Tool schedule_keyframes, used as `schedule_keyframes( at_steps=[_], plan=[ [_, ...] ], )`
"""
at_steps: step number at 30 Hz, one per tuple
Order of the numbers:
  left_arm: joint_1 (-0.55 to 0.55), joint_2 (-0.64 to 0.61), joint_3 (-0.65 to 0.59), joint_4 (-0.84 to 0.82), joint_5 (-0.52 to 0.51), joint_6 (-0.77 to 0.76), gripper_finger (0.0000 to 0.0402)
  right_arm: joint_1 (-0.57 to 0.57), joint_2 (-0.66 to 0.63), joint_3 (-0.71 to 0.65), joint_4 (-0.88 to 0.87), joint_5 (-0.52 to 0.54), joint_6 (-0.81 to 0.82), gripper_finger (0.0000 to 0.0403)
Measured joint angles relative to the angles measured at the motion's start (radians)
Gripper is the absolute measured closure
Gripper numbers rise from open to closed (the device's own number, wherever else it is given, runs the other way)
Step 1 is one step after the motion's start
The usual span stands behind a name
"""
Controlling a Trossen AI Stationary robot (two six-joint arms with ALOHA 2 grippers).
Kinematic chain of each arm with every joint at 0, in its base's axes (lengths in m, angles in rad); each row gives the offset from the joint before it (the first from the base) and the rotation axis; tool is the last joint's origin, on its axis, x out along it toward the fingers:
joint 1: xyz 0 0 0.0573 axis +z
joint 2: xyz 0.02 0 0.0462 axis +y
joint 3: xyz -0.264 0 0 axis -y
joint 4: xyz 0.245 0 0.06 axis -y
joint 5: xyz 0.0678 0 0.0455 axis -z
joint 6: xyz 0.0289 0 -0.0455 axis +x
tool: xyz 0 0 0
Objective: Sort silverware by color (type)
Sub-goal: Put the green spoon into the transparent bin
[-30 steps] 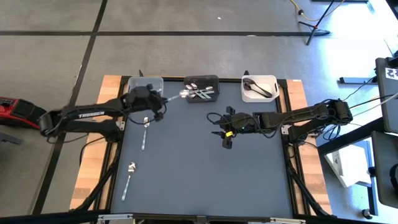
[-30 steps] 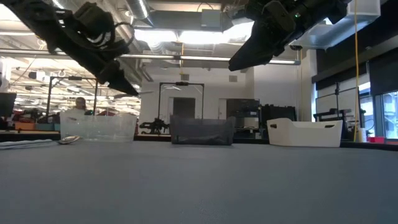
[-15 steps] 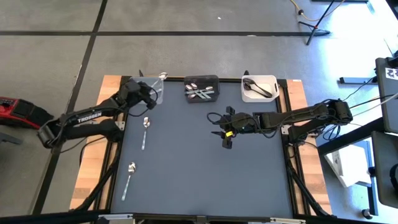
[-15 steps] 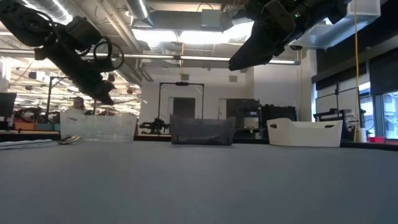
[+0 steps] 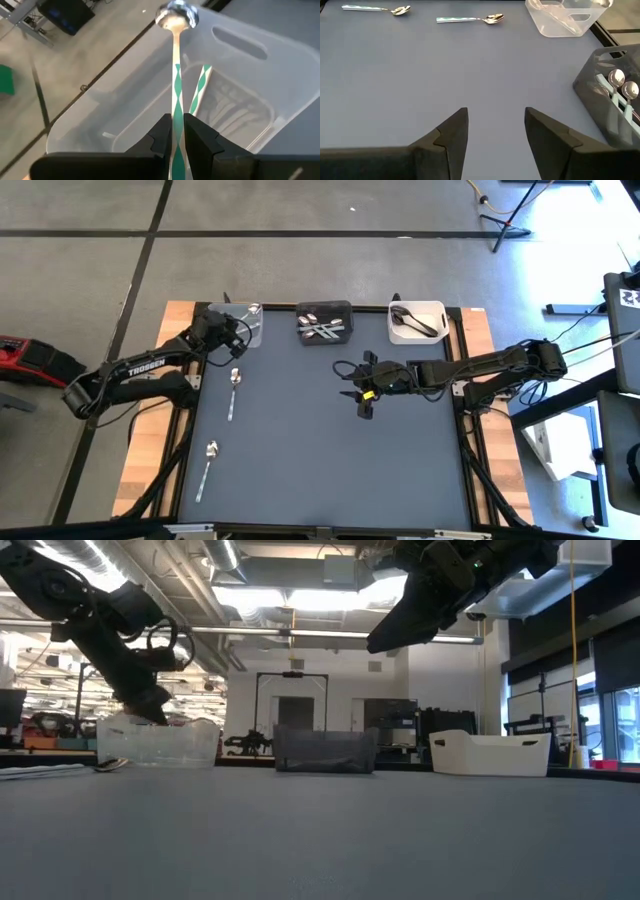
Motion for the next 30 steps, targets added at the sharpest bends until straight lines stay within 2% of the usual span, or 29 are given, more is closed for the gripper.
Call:
schedule_keyframes(
  at_steps=[5, 16, 27, 30],
  plan=[
    [0.029, 0.057, 0.0, 0.007, -0.002, 0.057, 0.0361, 0.0, 0.0, 0.0, -0.001, 0.0, 0.0, 0.0221],
    [0.034, 0.107, 0.0, 0.046, -0.007, 0.049, 0.0359, 0.0, 0.0, 0.0, -0.001, 0.0, 0.0, 0.0221],
    [0.032, 0.101, 0.004, 0.058, -0.001, -0.01, 0.0281, 0.0, 0.0, 0.0, -0.001, 0.0, 0.0, 0.0221],
    [0.014, 0.09, 0.036, 0.035, 0.005, -0.049, 0.0272, 0.0, 0.0, 0.0, -0.001, 0.0, 0.0, 0.0221]
  ],
)
